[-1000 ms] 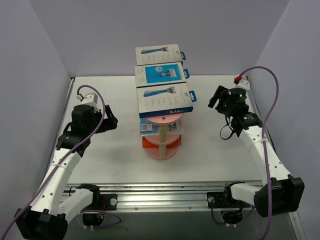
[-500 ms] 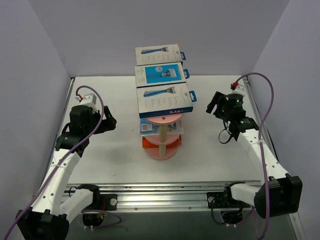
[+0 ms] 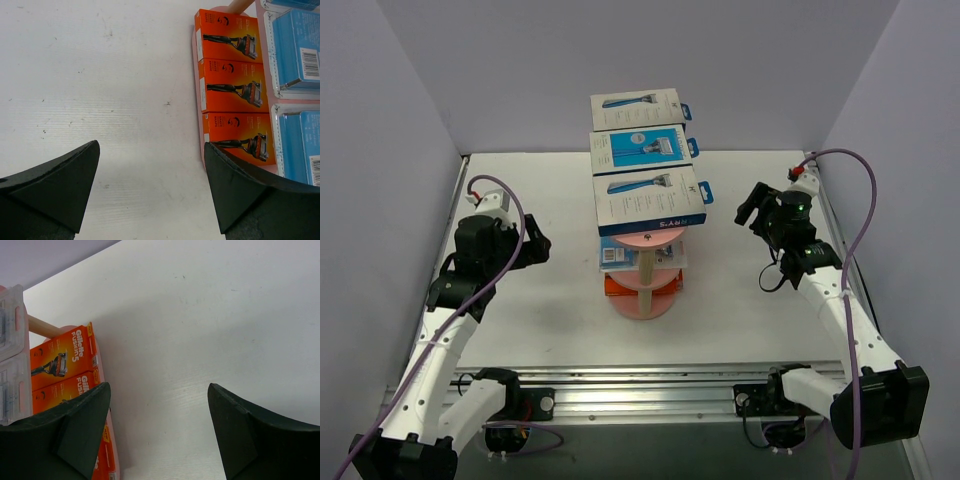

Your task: Place and organize the shaving razors onto the shelf

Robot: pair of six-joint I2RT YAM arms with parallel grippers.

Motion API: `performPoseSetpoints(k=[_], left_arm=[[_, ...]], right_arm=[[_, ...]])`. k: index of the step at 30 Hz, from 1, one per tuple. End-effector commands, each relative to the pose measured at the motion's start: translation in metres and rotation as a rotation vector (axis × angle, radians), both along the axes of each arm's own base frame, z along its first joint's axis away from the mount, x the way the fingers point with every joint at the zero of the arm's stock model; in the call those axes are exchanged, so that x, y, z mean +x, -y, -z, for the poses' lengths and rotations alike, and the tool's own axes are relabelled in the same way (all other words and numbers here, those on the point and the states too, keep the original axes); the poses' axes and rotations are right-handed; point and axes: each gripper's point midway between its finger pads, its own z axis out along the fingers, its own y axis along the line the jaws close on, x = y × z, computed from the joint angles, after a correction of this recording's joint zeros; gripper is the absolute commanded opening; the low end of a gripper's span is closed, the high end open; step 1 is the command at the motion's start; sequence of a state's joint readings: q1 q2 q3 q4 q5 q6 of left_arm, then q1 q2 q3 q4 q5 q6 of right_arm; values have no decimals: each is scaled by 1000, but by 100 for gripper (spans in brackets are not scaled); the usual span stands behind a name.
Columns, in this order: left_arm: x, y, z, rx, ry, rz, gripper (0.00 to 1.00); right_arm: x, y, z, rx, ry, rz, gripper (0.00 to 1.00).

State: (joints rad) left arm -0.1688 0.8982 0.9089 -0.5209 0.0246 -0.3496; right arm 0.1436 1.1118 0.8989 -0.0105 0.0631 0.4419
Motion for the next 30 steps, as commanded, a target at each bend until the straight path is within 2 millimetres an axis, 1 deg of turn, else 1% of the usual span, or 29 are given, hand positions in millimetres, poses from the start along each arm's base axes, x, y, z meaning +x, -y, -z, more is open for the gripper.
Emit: performPoseSetpoints(k=[1,4,8,15,22,28,30], left_arm=[[2,-6,-10,33,43,-21,94],[2,-7,-12,40,48,-23,94],[1,-7,-14,38,53,-23,94],[2,-7,-9,49,28,-24,94],[1,-7,-10,48,36,-24,94],[2,-7,-7,50,25,-22,94],[2,-6,-8,50,22,-20,94]], right_arm=[[4,2,-8,9,33,12,74],[5,2,-6,13,24,11,73],[3,-1,-7,21,23,0,73],[3,-3,-6,22,18,-10,73],[3,0,6,5,-30,1,73],[3,0,8,2,-41,-1,73],[4,0,11,-5,-40,-8,68]])
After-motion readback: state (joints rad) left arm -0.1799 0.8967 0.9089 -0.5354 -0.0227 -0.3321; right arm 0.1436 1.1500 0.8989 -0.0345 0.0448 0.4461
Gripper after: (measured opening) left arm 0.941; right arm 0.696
